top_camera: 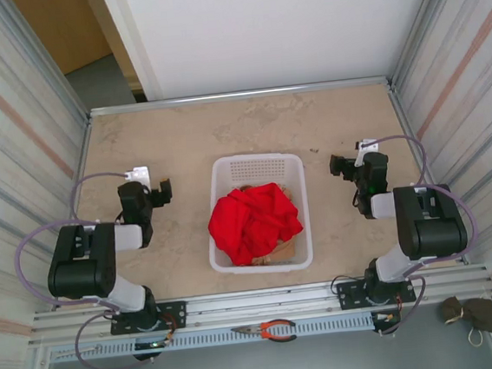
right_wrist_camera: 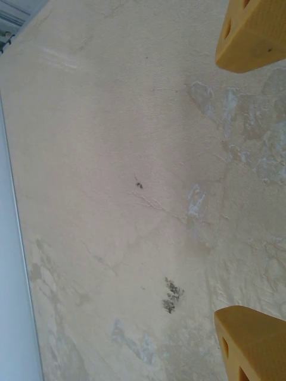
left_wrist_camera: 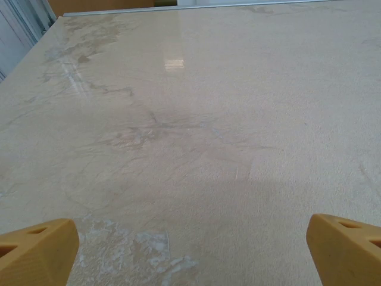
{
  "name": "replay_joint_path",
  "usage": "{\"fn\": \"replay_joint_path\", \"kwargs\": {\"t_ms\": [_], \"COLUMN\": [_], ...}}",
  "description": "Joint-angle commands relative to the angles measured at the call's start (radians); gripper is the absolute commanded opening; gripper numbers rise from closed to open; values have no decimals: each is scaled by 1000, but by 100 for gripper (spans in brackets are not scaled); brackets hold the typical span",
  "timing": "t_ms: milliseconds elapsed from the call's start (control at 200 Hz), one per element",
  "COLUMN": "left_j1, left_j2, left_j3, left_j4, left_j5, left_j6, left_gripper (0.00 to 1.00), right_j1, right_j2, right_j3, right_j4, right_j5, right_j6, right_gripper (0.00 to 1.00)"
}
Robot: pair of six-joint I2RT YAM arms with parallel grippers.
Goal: Fold the inside-out t-shirt
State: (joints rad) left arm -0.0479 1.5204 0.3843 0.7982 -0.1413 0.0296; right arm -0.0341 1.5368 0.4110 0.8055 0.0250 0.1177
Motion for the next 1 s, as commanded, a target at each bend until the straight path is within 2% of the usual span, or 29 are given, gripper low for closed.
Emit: {"fn": "replay_joint_path", "kwargs": {"t_ms": [0,556,872,897,947,997], "left_j1": [-2,-1,13,11,12,12], "left_j2": [-10,-10,-19,-38,-104,-161], "left_j3": [9,10,19,35,80,122], "left_j4": [27,26,21,-14,-163,-285], "left_j5": [-7,-6,39,39,31,16], "left_j6": [4,4,10,13,5,-5], "left_gripper": [99,99,99,99,99,99], "right_j1": [-7,-10,-15,-15,-3,10], "right_j2": [5,6,-8,-39,-128,-201], "right_j3": [-1,0,0,18,91,159], "right_j4": [-8,-11,2,-35,-256,-405], "right_j5": [-10,-18,-14,4,43,57], "right_j6": [-27,-25,-17,-16,-16,-5], "right_gripper": [99,99,99,99,99,99]}}
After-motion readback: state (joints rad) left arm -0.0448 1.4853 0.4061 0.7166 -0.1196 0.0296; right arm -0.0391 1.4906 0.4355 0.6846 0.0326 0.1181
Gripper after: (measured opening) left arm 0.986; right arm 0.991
